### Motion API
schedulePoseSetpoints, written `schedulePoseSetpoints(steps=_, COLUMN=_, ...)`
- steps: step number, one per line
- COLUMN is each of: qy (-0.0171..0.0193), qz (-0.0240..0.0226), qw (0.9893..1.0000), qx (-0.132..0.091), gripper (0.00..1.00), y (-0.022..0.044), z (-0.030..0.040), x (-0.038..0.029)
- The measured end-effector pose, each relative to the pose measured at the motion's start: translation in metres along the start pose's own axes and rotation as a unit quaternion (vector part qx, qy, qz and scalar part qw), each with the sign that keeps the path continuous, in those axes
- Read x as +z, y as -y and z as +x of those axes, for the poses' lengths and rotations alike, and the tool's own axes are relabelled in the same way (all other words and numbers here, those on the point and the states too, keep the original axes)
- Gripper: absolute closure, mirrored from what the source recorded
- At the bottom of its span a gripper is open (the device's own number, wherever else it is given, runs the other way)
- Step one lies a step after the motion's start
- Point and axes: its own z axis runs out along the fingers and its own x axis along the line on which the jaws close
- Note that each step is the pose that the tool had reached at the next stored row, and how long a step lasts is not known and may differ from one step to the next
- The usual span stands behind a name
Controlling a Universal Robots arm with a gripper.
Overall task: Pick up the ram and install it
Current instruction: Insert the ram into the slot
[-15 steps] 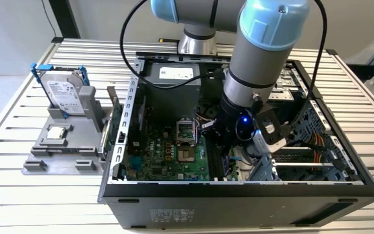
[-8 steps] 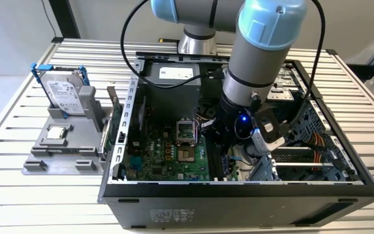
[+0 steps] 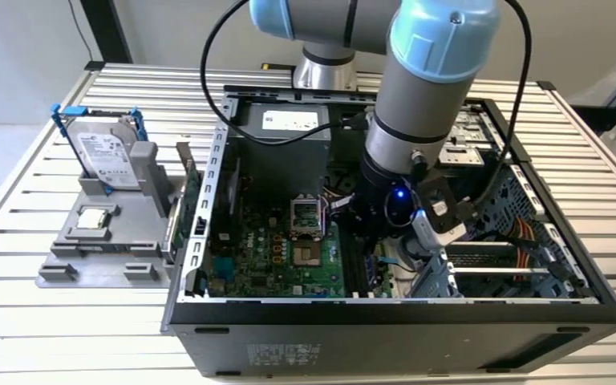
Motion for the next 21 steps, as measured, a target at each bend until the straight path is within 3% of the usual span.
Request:
schedulePoseSetpoints(steps=6, qy=0.0, qz=0.0022, qw=1.0, qx=0.001, gripper=1.0, y=-0.0002, z=-0.0024, x=0.0005)
schedulePoseSetpoints(steps=21, qy=0.0, qz=0.0019, qw=1.0, qx=0.001, gripper=1.0, y=-0.0001, z=-0.0014, x=0.001)
